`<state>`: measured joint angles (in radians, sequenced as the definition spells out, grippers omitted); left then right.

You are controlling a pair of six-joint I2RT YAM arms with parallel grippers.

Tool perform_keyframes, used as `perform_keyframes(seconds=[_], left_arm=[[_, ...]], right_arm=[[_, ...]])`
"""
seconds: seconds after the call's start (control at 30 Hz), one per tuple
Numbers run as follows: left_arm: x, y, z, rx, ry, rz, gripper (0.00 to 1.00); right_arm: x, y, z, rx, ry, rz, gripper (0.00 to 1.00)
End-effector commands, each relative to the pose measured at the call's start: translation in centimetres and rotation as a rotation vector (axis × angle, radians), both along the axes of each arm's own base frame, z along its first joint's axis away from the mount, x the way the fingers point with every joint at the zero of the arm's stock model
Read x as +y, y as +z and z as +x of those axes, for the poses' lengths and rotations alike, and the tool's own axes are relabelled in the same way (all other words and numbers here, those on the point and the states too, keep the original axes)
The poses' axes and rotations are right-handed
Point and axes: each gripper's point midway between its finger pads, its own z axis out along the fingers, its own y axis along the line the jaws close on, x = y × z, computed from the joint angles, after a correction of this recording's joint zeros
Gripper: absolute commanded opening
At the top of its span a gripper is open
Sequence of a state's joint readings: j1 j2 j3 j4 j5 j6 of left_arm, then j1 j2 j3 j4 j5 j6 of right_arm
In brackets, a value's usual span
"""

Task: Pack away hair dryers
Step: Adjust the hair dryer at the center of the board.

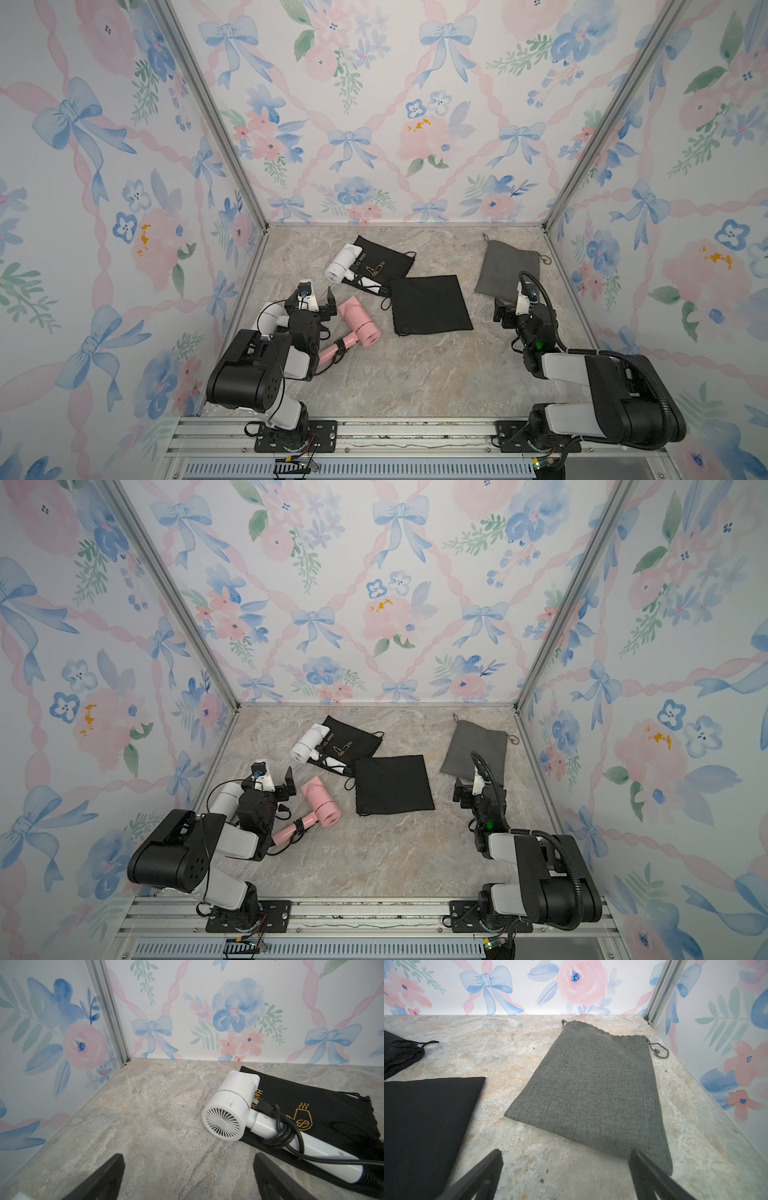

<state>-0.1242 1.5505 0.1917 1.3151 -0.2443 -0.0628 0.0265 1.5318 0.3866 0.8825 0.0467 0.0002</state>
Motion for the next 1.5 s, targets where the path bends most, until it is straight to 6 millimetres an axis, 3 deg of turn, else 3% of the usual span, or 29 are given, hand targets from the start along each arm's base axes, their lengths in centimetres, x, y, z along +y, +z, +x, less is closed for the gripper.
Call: perform_keyframes(seconds=[0.0, 0.27, 0.4, 0.53, 0.73, 0.83, 0.87, 0.93, 1.07, 1.27, 1.47], left_arm=[[0.2, 0.6, 0.0, -0.022, 0.013, 0.005, 0.98], [-0.1, 1.2, 0.1, -0.036, 0.002, 0.014, 0.96], [1.5, 2.6, 1.1, 0.017, 0.122, -0.004, 0.96], [1.3, 5.0, 1.2, 0.032, 0.192, 0.008, 0.98], [0.3, 7.0, 1.2, 0.165, 0.248, 0.068, 0.98], [-0.1, 7.5, 1.1, 0.250, 0.232, 0.030, 0.98], [-0.5, 8.7, 1.3, 0.243, 0.213, 0.002, 0.98], [-1.2, 9.0, 0.6, 0.263, 0.165, -0.037, 0.98], [-1.7, 8.6, -1.1, 0.328, 0.125, -0.080, 0.98], [-3.4, 6.4, -2.5, 0.480, 0.041, -0.149, 0.98], [-7.2, 1.9, -6.0, 0.663, -0.063, -0.356, 0.96]], right_arm=[[0.0, 0.1, 0.4, -0.004, 0.001, 0.021, 0.97], [0.0, 0.6, 0.3, -0.024, -0.004, 0.011, 0.98], [-0.5, 3.2, -0.2, 0.039, -0.099, -0.062, 0.99], [-1.4, 6.1, -0.4, 0.059, -0.192, -0.059, 0.97], [-0.1, 9.9, -1.2, 0.056, -0.205, -0.045, 0.97], [2.3, 11.3, -1.3, 0.091, -0.132, -0.025, 0.97], [3.6, 11.6, -1.4, 0.101, -0.100, -0.037, 0.97], [6.9, 12.5, -1.6, 0.103, -0.010, -0.065, 0.97], [12.3, 12.7, -2.5, 0.136, 0.129, -0.046, 0.97], [18.4, 11.1, -4.5, 0.251, 0.238, 0.059, 0.97], [20.6, 10.6, -5.7, 0.292, 0.259, 0.209, 0.97]])
